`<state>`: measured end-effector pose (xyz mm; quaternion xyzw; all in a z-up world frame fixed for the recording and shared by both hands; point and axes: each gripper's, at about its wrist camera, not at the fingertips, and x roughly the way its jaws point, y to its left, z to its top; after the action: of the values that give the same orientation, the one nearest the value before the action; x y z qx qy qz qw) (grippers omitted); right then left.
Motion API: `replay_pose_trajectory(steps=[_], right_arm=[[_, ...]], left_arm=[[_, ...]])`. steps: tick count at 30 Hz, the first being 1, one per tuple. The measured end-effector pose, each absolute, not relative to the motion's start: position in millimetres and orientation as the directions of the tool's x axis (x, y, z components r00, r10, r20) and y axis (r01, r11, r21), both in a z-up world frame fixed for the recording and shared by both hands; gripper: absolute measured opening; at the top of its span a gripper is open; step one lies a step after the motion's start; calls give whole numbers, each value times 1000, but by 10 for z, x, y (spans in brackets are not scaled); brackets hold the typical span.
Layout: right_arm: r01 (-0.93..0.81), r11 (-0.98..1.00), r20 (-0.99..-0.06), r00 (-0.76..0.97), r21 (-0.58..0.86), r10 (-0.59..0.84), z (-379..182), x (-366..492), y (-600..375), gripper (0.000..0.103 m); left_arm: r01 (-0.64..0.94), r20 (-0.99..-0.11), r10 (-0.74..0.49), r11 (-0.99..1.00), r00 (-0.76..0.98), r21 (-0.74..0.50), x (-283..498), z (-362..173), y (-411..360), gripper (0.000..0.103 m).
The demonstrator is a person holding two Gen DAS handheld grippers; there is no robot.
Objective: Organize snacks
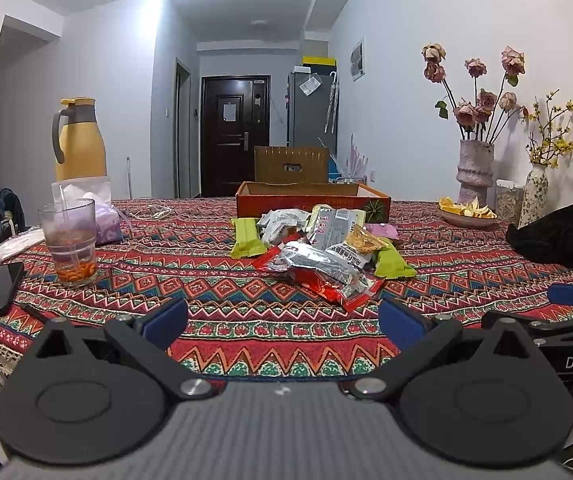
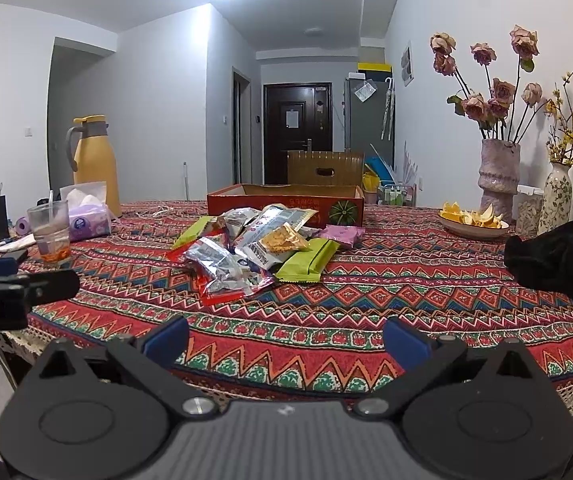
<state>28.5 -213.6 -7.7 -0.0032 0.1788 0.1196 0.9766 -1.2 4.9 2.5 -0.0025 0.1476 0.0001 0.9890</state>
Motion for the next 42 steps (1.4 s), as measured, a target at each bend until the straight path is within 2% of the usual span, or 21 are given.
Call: replay_pose_trajectory(steps=[29, 42], right_arm=[[-235, 972, -342, 912, 11, 225, -109, 294, -2149, 103], [-224, 975, -375, 903, 0, 208, -149, 564, -2161, 103]], left_arm=[[8, -305, -4, 1000, 952, 15, 113, -2, 35, 103], [-4, -335, 0, 1000, 942, -13, 407, -23, 153, 103]])
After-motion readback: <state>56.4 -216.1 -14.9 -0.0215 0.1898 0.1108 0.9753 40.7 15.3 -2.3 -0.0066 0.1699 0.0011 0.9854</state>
